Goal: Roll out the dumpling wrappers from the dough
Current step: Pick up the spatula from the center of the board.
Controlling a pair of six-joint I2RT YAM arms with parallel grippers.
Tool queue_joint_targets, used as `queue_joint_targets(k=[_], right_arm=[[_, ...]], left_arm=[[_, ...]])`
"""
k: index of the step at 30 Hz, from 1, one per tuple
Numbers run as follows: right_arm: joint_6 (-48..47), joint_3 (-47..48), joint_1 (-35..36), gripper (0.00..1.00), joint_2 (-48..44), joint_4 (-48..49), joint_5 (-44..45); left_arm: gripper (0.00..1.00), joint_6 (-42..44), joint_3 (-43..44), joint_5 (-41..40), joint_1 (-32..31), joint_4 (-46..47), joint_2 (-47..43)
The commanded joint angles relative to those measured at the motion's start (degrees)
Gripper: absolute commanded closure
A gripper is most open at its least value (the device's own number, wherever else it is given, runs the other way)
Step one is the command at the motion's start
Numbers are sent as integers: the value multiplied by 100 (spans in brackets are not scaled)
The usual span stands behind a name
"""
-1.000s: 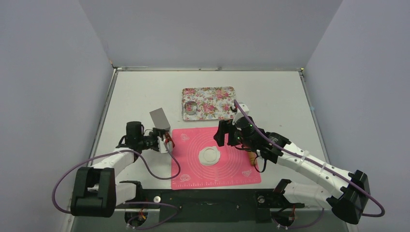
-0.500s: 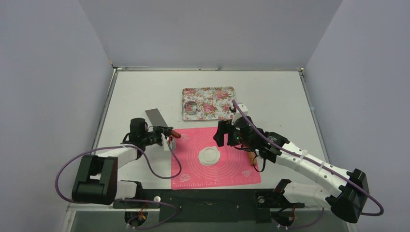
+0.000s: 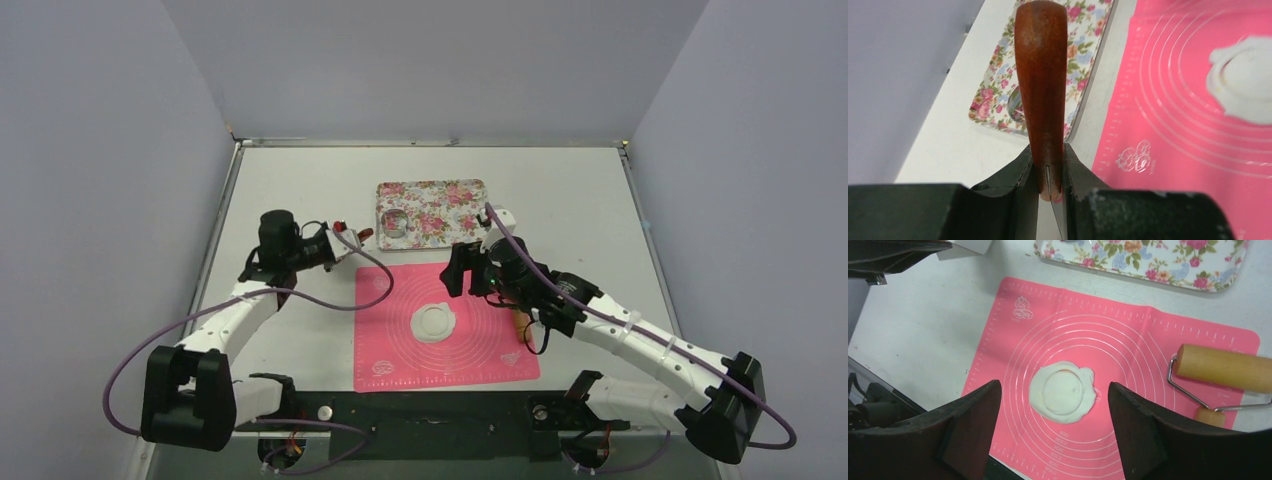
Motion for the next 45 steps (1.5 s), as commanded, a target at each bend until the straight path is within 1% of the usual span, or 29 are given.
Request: queue_joint_targets(k=[1,2,4,6,8,9,10,11,13,16,20,24,27,32,33,37,43,45], right_arm=[[-400,275,-27,26,-300,954,-250],[-523,318,-27,26,-317,1123,-302],[-611,534,-25,26,-251,1222,-327],[-534,863,-11,26,-98,1298,-277],[-462,1205,110,26,86,1615,-172],[-483,1254,266,25,147,1917,38],[-510,1323,339,25,297,2059,221],[-552,1356,448,25,393,2445,263],[-545,1476,506,25,731,2759,312],[-402,1673,473,28,1251,2893,201],[-319,1754,485,28,1534,3239,-332],[-321,1912,545,28,1783,3295,-454],[-279,1972,547,28,1970,3284,-383],[-199,1945,552,36,2092,3159,269],[-192,1997,568,36,2157,3124,399],[-196,2356,691,45,2432,2698,940],[-127,2732,801,49,2752,2291,1125],[-85,2724,804,63,2778,2267,1151]], left_arm=[[100,-1984,1003,838,-44,-1441,-202],[100,-2388,1123,926,-92,-1586,-205],[100,-2804,1456,1028,-217,-1789,-214],[100,-2947,1783,857,-400,-2102,-209],[100,-2890,2104,599,-624,-2485,-166],[100,-2863,2286,508,-711,-2706,-135],[100,-2834,2353,385,-841,-2777,-118],[100,-2839,2408,357,-890,-2819,-87],[100,-2898,2403,314,-985,-2733,-66],[100,-3179,2340,362,-1000,-2495,-77],[100,-3613,2380,715,-1001,-2294,-78],[100,-3755,2393,778,-1018,-2203,-77],[100,-3784,2359,805,-1019,-2163,-92],[100,-3873,2362,771,-1027,-2102,-127],[100,-3888,2360,716,-1036,-2092,-127],[100,-3872,2331,513,-1082,-2060,-127],[100,-3828,2345,92,-1110,-2006,-124],[100,-3840,2349,-28,-1114,-1996,-123]])
